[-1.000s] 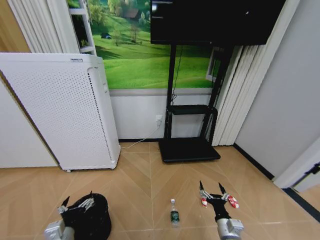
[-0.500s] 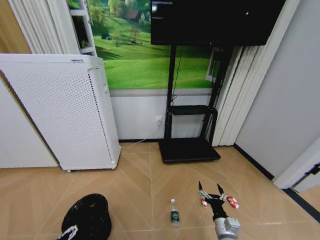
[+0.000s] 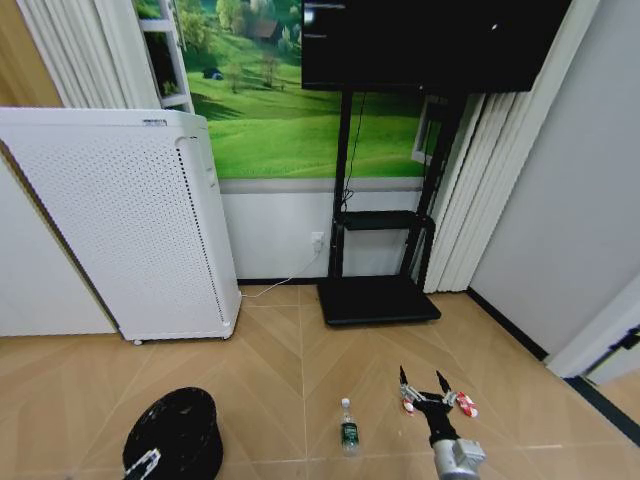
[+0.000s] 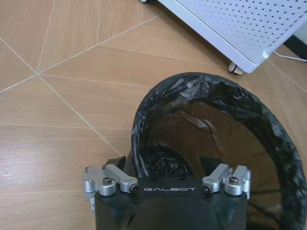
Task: Pick up the trash bin and place the garbage on the floor into it.
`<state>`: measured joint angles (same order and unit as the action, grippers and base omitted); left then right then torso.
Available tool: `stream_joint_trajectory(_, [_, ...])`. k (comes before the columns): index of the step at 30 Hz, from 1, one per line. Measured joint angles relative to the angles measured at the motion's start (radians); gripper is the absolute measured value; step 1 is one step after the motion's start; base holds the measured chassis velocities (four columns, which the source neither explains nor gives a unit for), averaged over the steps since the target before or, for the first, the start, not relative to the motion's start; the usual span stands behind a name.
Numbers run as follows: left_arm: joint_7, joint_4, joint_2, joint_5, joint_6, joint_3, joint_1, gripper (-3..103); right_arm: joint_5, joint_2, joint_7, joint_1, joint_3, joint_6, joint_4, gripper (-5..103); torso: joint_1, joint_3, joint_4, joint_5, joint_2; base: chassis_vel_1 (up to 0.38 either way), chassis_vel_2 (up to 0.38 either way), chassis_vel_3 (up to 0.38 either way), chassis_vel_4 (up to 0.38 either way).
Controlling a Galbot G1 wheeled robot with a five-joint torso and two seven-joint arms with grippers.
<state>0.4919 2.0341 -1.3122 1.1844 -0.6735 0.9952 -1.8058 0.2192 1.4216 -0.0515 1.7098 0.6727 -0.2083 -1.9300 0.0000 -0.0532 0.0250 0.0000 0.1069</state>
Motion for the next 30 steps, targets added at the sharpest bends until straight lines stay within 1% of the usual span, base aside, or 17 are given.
stream_joint_trajectory(1, [0.000,0.000,0.000,0.000,0.000,0.000,0.000,89,0.000,0.000,0.000,0.000,0.000,0.000,0.000,100,0.000,0.000,0.0000,0.0000,0.000,0.000,0.000,0.000,0.000])
stream_joint_trajectory(3, [0.011,-0.061,0.008,-0.003,0.003,-0.018,0.060,78,0.012,-0.006,-0.006,0.005,0.003,0.004,-0.011,100,0.000,0.000,0.0001,-0.0003,0.000,0.000,0.000,0.000,0.000])
stream_joint_trajectory(4, [0.011,-0.061,0.008,-0.003,0.003,-0.018,0.060,78,0.012,-0.006,-0.006,0.005,0.003,0.004,-0.011,100,0.000,0.000,0.0001,-0.0003,0.000,0.000,0.000,0.000,0.000])
stream_joint_trajectory(7, [0.016,-0.091,0.006,0.021,0.005,-0.024,0.087,61,0.016,-0.004,-0.008,0.015,0.008,0.005,-0.014,100,0.000,0.000,0.0001,-0.0001,0.001,0.000,0.000,0.000,0.000])
stream_joint_trajectory(9, [0.016,-0.092,0.004,0.028,0.005,-0.024,0.087,61,0.019,-0.003,-0.009,0.017,0.008,0.005,-0.016,100,0.000,0.000,0.0001,0.0001,0.001,0.000,0.000,0.000,0.000])
stream_joint_trajectory(11, [0.016,-0.095,-0.001,0.037,0.008,-0.024,0.083,51,0.028,0.002,-0.015,0.021,0.009,0.005,-0.021,100,0.000,-0.001,0.0000,-0.0001,0.001,0.000,0.000,0.000,0.000])
stream_joint_trajectory(12, [0.016,-0.095,-0.001,0.037,0.008,-0.024,0.083,51,0.028,0.002,-0.015,0.021,0.009,0.005,-0.021,100,0.000,-0.001,0.0000,-0.0001,0.001,0.000,0.000,0.000,0.000])
stream_joint_trajectory(16, [0.004,-0.098,-0.003,0.039,0.028,-0.024,0.077,29,0.052,0.013,-0.017,0.012,0.008,-0.022,-0.016,100,0.000,-0.001,-0.0001,0.0000,0.001,0.000,0.000,0.000,0.000])
stream_joint_trajectory(18, [0.000,-0.099,-0.002,0.039,0.033,-0.024,0.076,29,0.057,0.016,-0.015,0.011,0.008,-0.028,-0.013,100,0.000,-0.001,-0.0001,0.0000,0.001,0.000,0.000,0.000,0.000])
stream_joint_trajectory(19, [-0.004,-0.101,-0.002,0.043,0.040,-0.024,0.076,19,0.060,0.018,-0.006,0.010,0.007,-0.037,-0.011,100,0.000,-0.001,0.0000,0.0000,0.001,0.000,0.000,0.000,0.000])
stream_joint_trajectory(21, [-0.005,-0.103,-0.002,0.051,0.047,-0.026,0.076,19,0.062,0.020,-0.003,0.010,0.007,-0.044,-0.010,100,0.000,-0.001,0.0000,0.0000,0.001,0.000,0.000,0.000,0.000])
stream_joint_trajectory(22, [-0.007,-0.104,-0.004,0.065,0.060,-0.029,0.077,7,0.072,0.024,-0.005,0.010,0.005,-0.053,-0.010,100,0.000,-0.001,-0.0001,-0.0001,0.001,0.000,0.000,0.000,0.000])
stream_joint_trajectory(24, [-0.015,-0.105,-0.007,0.071,0.067,-0.032,0.078,7,0.084,0.028,-0.014,0.009,0.002,-0.059,-0.012,100,0.000,-0.001,0.0004,-0.0002,0.001,0.000,0.000,0.000,0.000])
stream_joint_trajectory(26, [-0.031,-0.107,-0.009,0.060,0.083,-0.033,0.079,3,0.085,0.032,-0.026,0.010,0.001,-0.068,-0.013,100,0.000,-0.001,0.0002,-0.0002,0.001,0.000,0.000,0.000,0.000])
stream_joint_trajectory(27, [-0.031,-0.107,-0.009,0.060,0.083,-0.033,0.079,3,0.085,0.032,-0.026,0.010,0.001,-0.068,-0.013,100,0.000,-0.001,0.0002,-0.0002,0.001,0.000,0.000,0.000,0.000])
stream_joint_trajectory(29, [-0.060,-0.106,-0.010,0.004,0.127,-0.038,0.077,3,0.052,0.033,-0.024,0.011,0.004,-0.067,-0.013,100,0.000,-0.001,0.0001,-0.0001,0.001,0.000,0.000,0.000,0.000])
stream_joint_trajectory(30, [-0.078,-0.106,-0.011,-0.058,0.168,-0.041,0.077,3,0.040,0.033,-0.016,0.013,0.005,-0.065,-0.013,100,0.000,-0.001,0.0001,-0.0003,0.001,0.000,0.000,0.000,0.000])
